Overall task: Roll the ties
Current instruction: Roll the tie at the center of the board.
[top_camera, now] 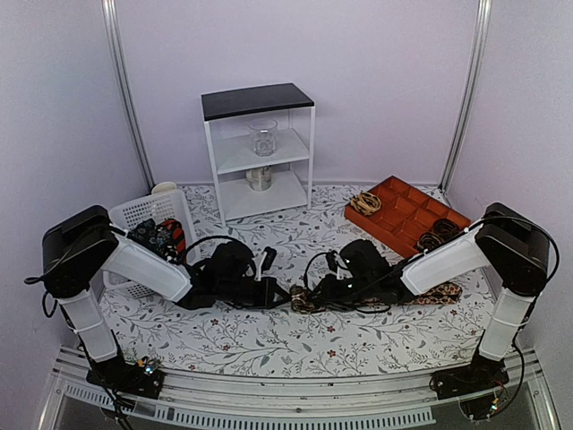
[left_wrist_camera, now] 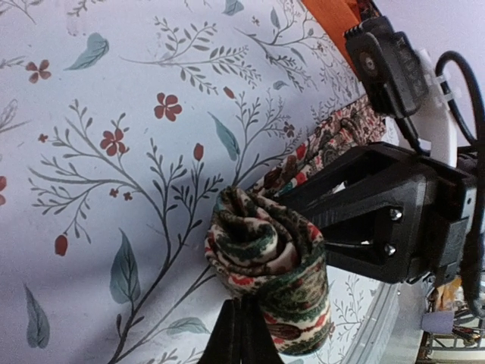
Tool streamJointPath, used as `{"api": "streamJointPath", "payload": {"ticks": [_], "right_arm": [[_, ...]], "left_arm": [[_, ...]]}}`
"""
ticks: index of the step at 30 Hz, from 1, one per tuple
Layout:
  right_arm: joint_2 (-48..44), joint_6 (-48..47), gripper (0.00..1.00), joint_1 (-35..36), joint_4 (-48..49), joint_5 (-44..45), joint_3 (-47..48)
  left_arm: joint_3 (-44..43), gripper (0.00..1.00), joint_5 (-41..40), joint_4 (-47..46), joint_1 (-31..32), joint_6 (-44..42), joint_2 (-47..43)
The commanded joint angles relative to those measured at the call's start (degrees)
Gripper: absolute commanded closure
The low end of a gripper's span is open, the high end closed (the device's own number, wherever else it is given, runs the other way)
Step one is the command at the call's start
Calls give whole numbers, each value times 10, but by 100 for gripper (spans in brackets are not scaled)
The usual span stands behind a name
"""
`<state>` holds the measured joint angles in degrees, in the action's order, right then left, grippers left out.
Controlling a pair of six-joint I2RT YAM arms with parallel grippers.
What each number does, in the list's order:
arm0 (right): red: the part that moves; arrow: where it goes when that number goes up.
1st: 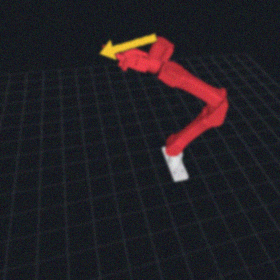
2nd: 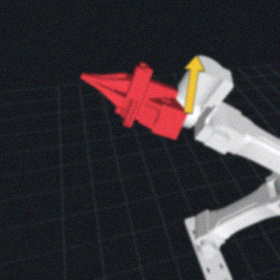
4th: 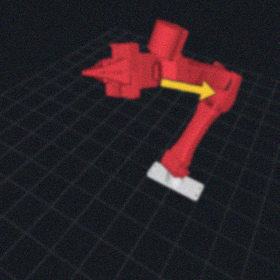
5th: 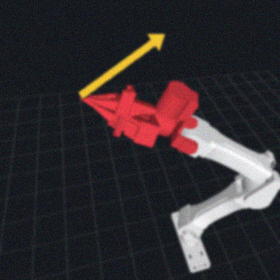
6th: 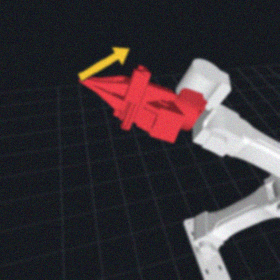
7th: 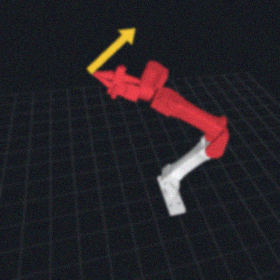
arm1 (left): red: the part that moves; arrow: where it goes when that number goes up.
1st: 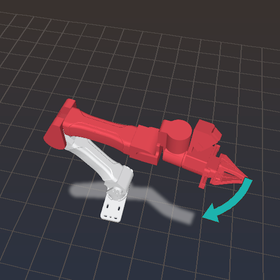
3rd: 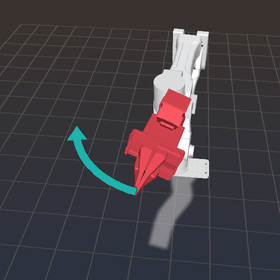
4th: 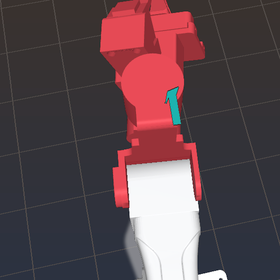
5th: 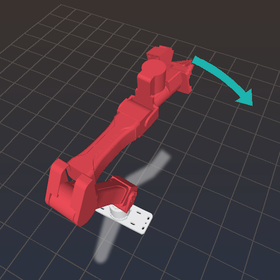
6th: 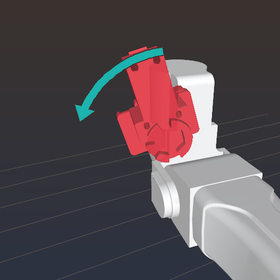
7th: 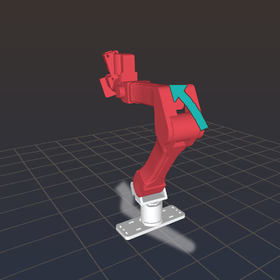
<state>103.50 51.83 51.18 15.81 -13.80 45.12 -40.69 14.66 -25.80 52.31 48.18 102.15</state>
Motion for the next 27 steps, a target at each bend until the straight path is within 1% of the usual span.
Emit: {"api": "streamJointPath", "payload": {"ticks": [1, 4, 7, 15, 27], "right_arm": [[-32, 1, 74, -4, -6, 10, -13], [-33, 1, 83, -5, -6, 12, -17], [-36, 1, 86, -5, -6, 15, -21], [-45, -4, 88, -12, -1, 19, -26], [-41, -3, 89, -28, 38, -5, -47]], "left_arm": [[-18, 100, 14, -15, -6, 5, 3], [-20, 100, 16, -16, -6, 7, 6], [-26, 100, 20, -16, -6, 11, 10], [-47, 100, 27, -12, -5, 16, 20], [-83, 100, 28, -4, 9, 25, 48]]}}
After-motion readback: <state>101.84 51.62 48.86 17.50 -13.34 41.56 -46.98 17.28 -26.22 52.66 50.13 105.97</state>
